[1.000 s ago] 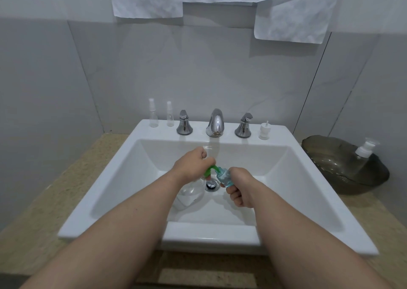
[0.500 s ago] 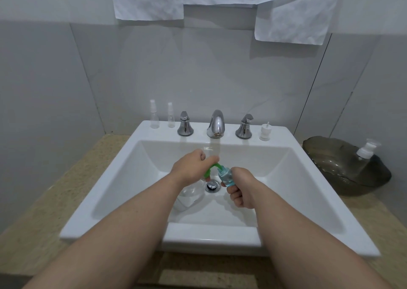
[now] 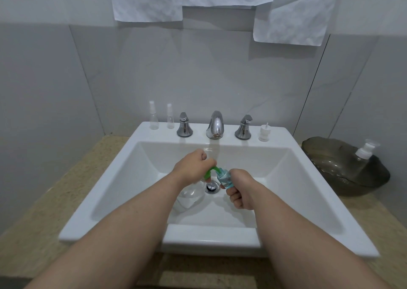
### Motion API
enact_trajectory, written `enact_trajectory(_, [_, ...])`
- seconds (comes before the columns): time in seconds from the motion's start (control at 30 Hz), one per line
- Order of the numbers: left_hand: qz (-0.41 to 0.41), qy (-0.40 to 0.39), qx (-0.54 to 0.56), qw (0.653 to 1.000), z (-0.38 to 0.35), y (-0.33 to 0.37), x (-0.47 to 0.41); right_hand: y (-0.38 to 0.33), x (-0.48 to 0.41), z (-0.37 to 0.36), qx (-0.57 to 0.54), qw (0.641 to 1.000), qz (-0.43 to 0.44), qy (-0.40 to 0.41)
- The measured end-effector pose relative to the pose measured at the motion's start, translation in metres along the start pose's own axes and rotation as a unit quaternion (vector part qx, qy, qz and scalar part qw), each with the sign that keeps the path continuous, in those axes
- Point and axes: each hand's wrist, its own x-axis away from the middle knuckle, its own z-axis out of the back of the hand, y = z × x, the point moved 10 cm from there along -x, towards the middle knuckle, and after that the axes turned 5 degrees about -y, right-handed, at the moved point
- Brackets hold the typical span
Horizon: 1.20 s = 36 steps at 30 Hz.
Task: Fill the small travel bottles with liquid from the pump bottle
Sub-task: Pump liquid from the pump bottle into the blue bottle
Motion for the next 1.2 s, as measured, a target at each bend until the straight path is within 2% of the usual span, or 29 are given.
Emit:
enact_trajectory(0.27, [0.002, 0.011, -0.043, 0.999, 0.003, 0.001, 0.005, 0.002, 0.002, -0.001, -0.003, 1.0, -0.01, -0.004])
enact_trajectory(0.6, [0.016, 0.026, -0.095, 0.995, 0.005, 0.002, 0.008, 0.007, -0.006, -0.006, -0.135, 0.99, -0.022, -0.035])
enact_trajectory(1.2, [0.005, 0.035, -0.151, 0.988, 0.0, 0.019, 0.014, 0.019, -0.017, -0.004, -0.135, 0.989, -0.056, -0.04])
